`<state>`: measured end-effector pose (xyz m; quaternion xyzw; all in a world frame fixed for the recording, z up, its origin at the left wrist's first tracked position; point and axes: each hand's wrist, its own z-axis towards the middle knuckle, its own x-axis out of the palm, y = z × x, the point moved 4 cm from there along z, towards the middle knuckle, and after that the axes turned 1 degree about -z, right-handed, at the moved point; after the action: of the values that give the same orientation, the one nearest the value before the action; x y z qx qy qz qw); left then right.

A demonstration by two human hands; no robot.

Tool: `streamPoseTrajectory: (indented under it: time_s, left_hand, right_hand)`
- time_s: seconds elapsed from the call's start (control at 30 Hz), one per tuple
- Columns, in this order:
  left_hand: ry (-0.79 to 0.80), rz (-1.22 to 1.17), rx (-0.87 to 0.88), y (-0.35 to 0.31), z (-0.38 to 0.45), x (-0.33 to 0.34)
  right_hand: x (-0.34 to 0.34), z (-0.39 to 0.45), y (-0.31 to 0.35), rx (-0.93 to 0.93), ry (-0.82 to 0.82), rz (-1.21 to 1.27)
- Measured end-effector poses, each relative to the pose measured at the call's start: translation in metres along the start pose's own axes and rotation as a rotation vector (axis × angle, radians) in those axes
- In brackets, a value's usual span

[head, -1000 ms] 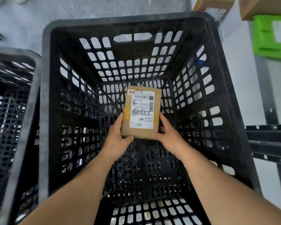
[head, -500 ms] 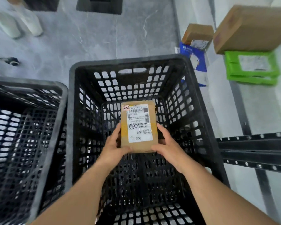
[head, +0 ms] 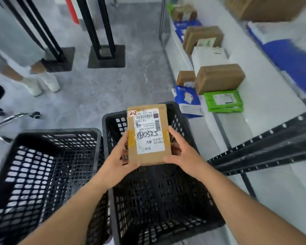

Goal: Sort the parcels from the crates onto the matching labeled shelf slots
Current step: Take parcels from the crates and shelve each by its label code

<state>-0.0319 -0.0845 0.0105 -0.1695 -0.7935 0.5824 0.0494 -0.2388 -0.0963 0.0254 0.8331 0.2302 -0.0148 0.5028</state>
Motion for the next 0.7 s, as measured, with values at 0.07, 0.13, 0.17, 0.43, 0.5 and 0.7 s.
streamPoseTrajectory:
  time_s: [0.07,0.13,0.17,0.43,0.5,0.7]
  left_hand:
    - [0.016,0.018,0.051,-0.022,-0.013,-0.004]
    - [0.029,0.04,0.1,-0.045,-0.025,-0.005]
    - [0.036,0.049,0.13,-0.057,-0.03,-0.006]
    - [0.142,0.124,0.384,-0.136,-0.061,0.009]
    - [0.18,0.124,0.444,-0.152,-0.068,0.02]
    - [0.263,0.122,0.599,-0.205,-0.096,0.057]
  right_hand:
    - [-0.002,-0.022,0.018,-0.058,-0.047,0.011]
    - [-0.005,-0.045,0.036,-0.107,-0.086,0.018]
    - [-0.007,-0.056,0.045,-0.125,-0.104,0.029]
    - [-0.033,-0.15,0.09,-0.301,-0.358,0.154]
    - [-0.041,-0.175,0.093,-0.336,-0.412,0.167]
    - [-0.064,-0.248,0.107,-0.426,-0.531,0.167]
